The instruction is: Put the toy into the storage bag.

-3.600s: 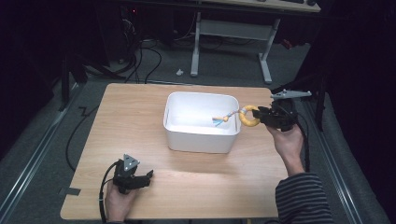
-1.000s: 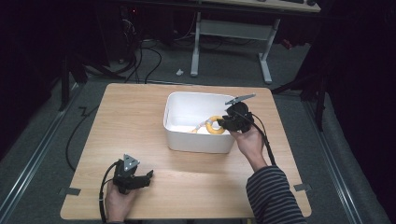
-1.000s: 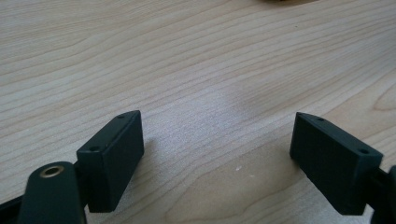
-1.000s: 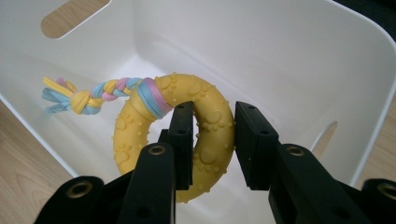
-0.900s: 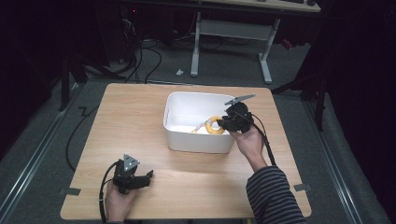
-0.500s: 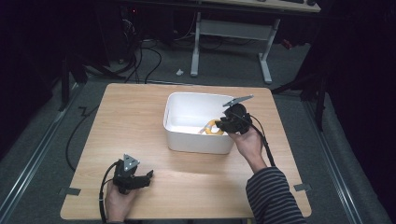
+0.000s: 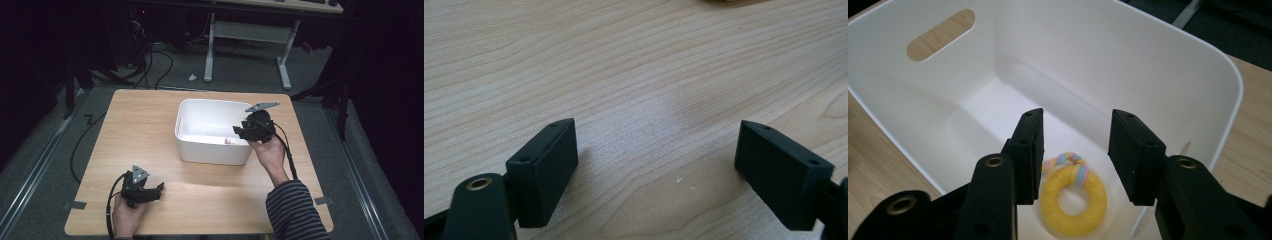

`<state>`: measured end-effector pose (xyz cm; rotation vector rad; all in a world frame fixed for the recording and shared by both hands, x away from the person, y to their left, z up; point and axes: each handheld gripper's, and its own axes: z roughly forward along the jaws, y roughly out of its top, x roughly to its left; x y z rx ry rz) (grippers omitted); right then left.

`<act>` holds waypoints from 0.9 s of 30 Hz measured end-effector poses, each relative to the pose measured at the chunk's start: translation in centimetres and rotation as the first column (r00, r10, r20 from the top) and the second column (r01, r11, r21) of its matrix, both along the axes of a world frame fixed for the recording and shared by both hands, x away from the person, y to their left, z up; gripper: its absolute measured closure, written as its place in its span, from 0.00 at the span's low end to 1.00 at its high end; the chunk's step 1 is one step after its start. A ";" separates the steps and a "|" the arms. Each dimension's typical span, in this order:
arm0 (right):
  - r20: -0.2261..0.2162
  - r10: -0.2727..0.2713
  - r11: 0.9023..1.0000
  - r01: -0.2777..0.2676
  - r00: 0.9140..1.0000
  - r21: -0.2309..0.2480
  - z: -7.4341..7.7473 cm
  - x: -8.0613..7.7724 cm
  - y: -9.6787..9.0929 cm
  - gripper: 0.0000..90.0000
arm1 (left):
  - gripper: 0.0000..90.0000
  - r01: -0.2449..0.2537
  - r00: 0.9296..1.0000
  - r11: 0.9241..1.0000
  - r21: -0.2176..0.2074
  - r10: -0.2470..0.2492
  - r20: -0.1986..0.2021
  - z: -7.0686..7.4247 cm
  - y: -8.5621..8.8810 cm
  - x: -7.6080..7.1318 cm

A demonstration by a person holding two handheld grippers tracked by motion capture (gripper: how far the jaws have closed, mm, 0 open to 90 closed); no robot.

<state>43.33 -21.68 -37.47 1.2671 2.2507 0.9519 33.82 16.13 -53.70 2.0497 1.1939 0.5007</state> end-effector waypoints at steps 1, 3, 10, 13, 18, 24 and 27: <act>0.007 -0.002 1.000 0.002 1.000 0.005 0.1 0.0 -0.1 0.64 | 0.20 0.000 1.000 1.000 0.000 0.000 0.000 0.0 0.0 0.0; 0.011 -0.008 1.000 0.008 1.000 0.005 0.3 -0.1 -0.3 0.63 | 0.20 0.000 1.000 1.000 0.000 0.000 0.000 0.0 0.0 0.0; 0.027 -0.026 0.999 0.026 0.999 0.027 0.8 -0.6 -1.3 0.60 | 0.20 0.000 1.000 1.000 0.000 0.000 0.000 0.0 0.0 0.0; 0.033 -0.037 0.999 0.035 0.999 0.040 1.0 -0.8 -1.9 0.58 | 0.20 0.000 1.000 1.000 0.000 0.000 0.000 0.0 0.0 0.0; 0.040 -0.059 0.997 0.057 0.997 0.059 1.2 -1.2 -3.1 0.57 | 0.20 0.000 1.000 1.000 0.000 0.000 0.000 0.0 0.0 0.0; 0.055 -0.086 0.994 0.082 0.995 0.079 1.7 -1.9 -4.6 0.56 | 0.20 0.000 1.000 1.000 0.000 0.000 0.000 0.0 0.0 0.0; 0.065 -0.099 0.992 0.093 0.993 0.090 1.9 -2.4 -5.3 0.55 | 0.20 0.000 1.000 1.000 0.000 0.000 0.000 0.0 0.0 0.0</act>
